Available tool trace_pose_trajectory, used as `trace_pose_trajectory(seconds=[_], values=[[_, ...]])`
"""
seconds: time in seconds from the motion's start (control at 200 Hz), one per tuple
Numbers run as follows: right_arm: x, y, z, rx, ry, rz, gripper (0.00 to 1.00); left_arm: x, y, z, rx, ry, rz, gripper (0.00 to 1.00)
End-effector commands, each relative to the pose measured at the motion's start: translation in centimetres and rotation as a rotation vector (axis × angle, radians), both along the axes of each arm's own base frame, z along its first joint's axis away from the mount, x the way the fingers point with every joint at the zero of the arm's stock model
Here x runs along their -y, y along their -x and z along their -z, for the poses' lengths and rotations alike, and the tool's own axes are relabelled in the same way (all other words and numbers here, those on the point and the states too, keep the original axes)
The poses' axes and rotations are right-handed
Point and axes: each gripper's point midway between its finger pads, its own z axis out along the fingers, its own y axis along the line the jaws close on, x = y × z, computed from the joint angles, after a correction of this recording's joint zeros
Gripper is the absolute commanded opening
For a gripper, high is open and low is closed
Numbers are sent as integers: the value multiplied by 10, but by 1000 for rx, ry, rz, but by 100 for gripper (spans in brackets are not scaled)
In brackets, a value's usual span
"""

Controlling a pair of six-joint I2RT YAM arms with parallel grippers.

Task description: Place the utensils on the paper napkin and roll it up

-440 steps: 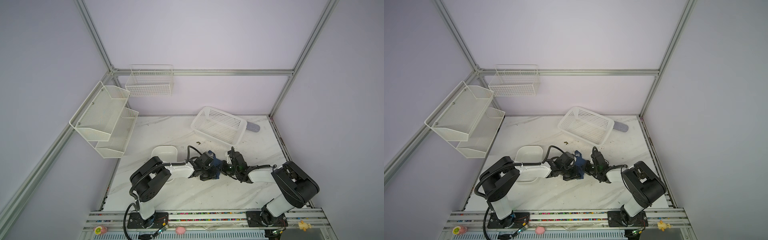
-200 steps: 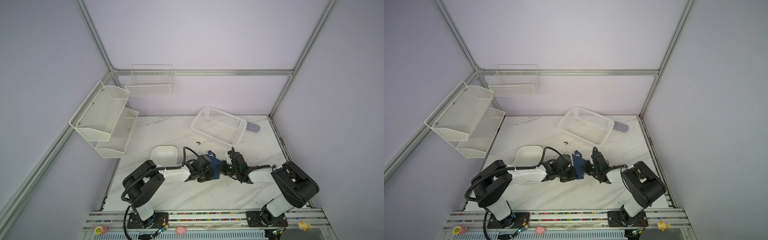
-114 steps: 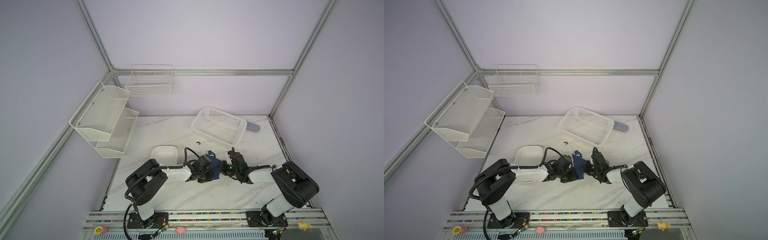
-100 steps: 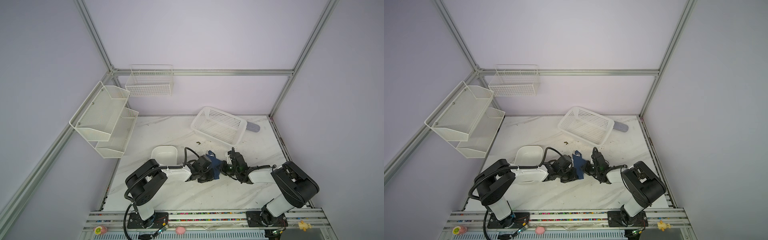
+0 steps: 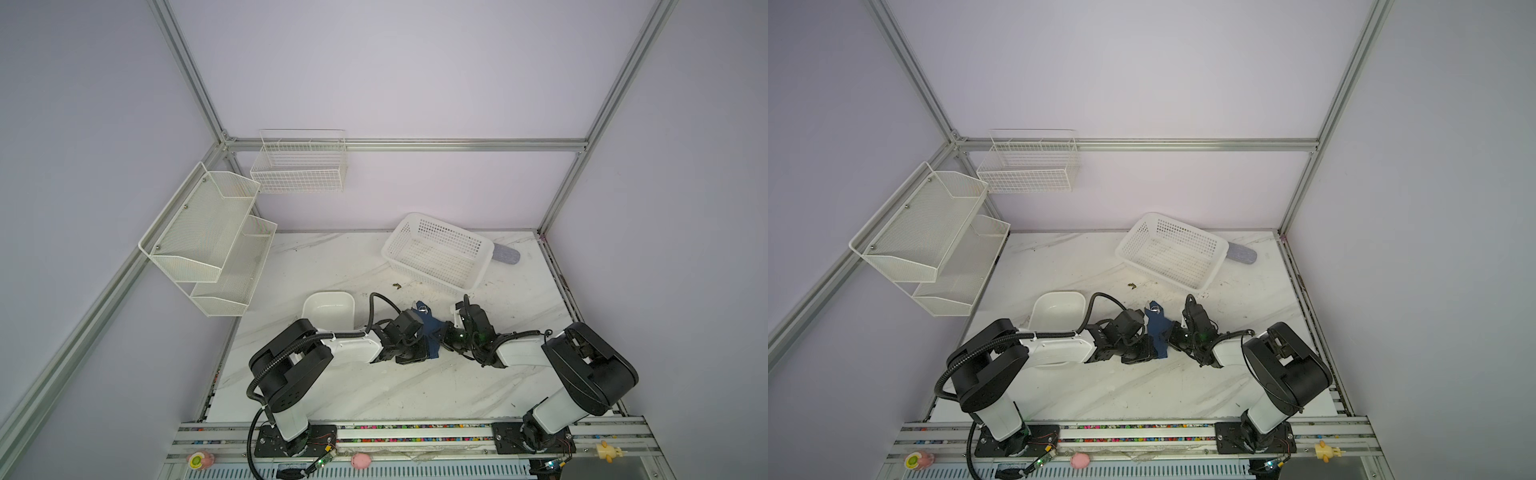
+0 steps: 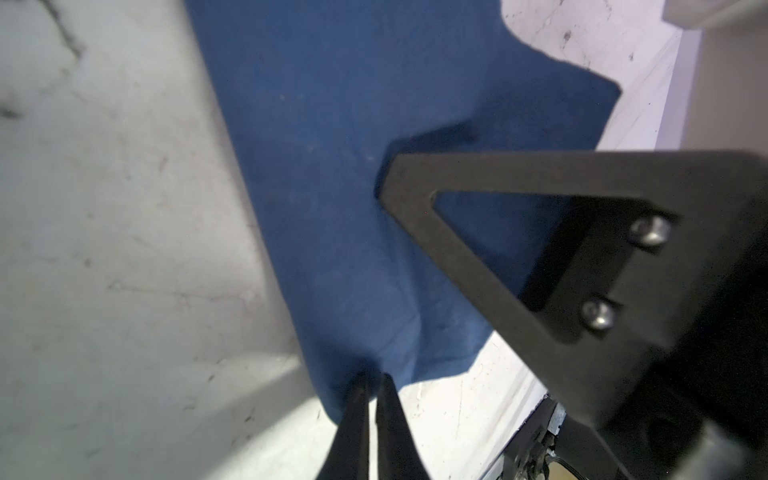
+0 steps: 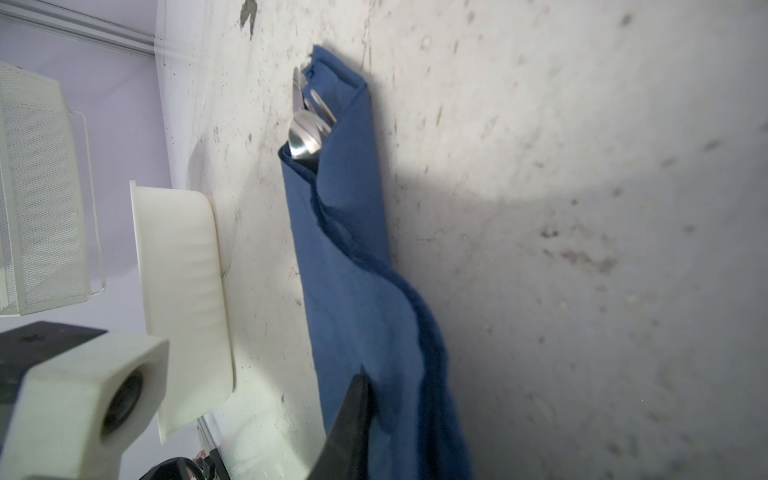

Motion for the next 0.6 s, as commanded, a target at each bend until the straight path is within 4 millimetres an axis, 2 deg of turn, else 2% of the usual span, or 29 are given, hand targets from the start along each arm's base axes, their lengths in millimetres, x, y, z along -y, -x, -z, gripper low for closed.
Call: trace_pose_trajectory(seconds=[0.0,0.12,0.25,0.595], values=[[14,11,22,-77,50,27,16,24,-17,-52,124,117,21,8],[13,11,22,-76,50,25,16,27,-17,-52,123,131,28,8],[14,11,22,-75,51,23,16,39,-16,-58,120,167,73,7],[15,13,23,-78,53,29,16,49,-15,-37,89,150,113,7]])
